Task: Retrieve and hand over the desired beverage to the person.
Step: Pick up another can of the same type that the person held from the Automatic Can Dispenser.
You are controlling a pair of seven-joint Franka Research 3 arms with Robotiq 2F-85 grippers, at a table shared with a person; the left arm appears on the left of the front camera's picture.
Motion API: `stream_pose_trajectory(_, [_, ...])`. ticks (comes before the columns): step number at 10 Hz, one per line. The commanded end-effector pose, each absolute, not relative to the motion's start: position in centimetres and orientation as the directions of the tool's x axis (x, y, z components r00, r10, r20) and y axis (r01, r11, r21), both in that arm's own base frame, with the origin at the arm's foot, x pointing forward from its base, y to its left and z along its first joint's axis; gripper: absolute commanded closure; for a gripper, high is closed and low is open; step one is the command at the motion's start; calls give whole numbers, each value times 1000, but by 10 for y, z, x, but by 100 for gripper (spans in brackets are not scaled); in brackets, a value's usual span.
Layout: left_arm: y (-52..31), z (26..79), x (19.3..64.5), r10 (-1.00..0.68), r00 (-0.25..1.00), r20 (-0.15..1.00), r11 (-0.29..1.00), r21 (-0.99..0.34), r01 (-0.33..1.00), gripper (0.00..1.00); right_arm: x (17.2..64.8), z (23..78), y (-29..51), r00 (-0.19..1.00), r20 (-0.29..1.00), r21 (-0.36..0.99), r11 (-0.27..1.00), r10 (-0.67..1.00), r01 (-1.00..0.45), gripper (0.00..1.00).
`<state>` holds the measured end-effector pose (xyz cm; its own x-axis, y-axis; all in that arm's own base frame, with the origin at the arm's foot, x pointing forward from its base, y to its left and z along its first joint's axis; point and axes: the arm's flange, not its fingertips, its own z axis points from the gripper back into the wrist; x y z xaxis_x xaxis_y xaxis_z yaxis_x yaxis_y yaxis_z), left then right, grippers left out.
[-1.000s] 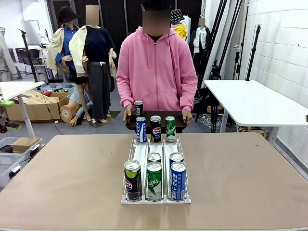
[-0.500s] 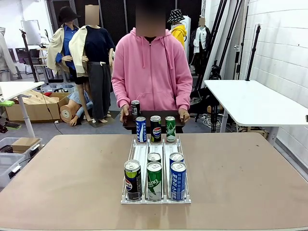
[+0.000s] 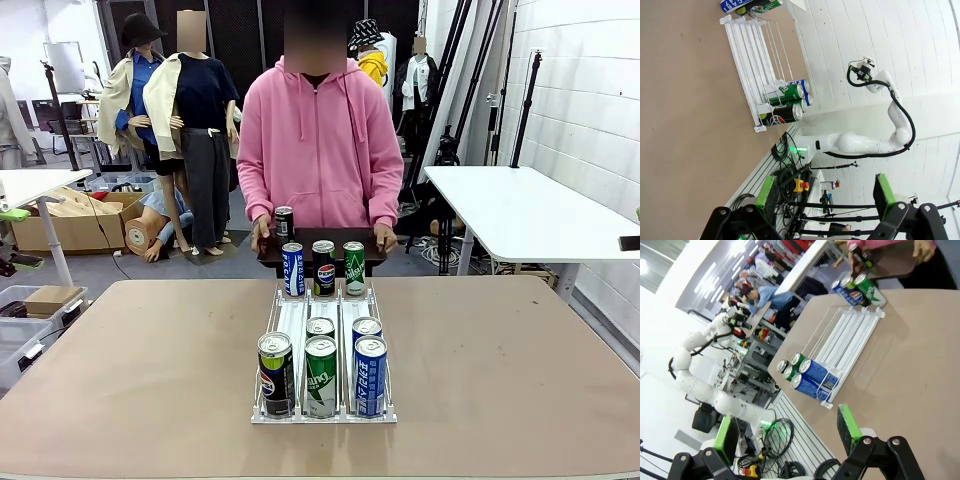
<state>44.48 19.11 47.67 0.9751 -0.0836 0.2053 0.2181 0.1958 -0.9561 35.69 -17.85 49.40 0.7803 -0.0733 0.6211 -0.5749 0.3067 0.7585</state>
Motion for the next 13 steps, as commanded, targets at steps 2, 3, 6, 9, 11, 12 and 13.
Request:
stream_pose_trajectory(2, [188, 477, 440, -72, 975, 209, 210, -953, 220, 0, 357, 499, -153, 808, 590, 770, 302, 1, -562, 0])
stream_pose_trajectory(3, [188, 477, 440, -72, 975, 209, 210, -953, 220, 0, 359, 500, -143, 814, 579, 770, 304, 38, -561, 0])
stream_pose_trajectory(6, [188, 477, 440, -72, 975, 209, 210, -953, 220, 0, 359, 508, -108, 814, 563, 762, 294, 139, -577, 0])
stream_pose_trajectory(9, [188, 477, 440, -72, 975, 209, 210, -953, 220, 0, 361, 517, -65, 820, 535, 765, 296, 201, -572, 0])
stream_pose_trajectory(11, [188, 477, 440, -72, 975, 209, 210, -953, 220, 0, 361, 524, -36, 829, 507, 760, 331, 236, -560, 0])
stream_pose_trajectory(12, [188, 477, 440, -72, 975, 209, 210, -953, 220, 0, 362, 529, -19, 829, 491, 749, 357, 268, -559, 0])
stream_pose_trajectory(13, [188, 477, 440, -72, 975, 209, 210, -953, 220, 0, 363, 531, -1, 831, 466, 742, 377, 304, -554, 0])
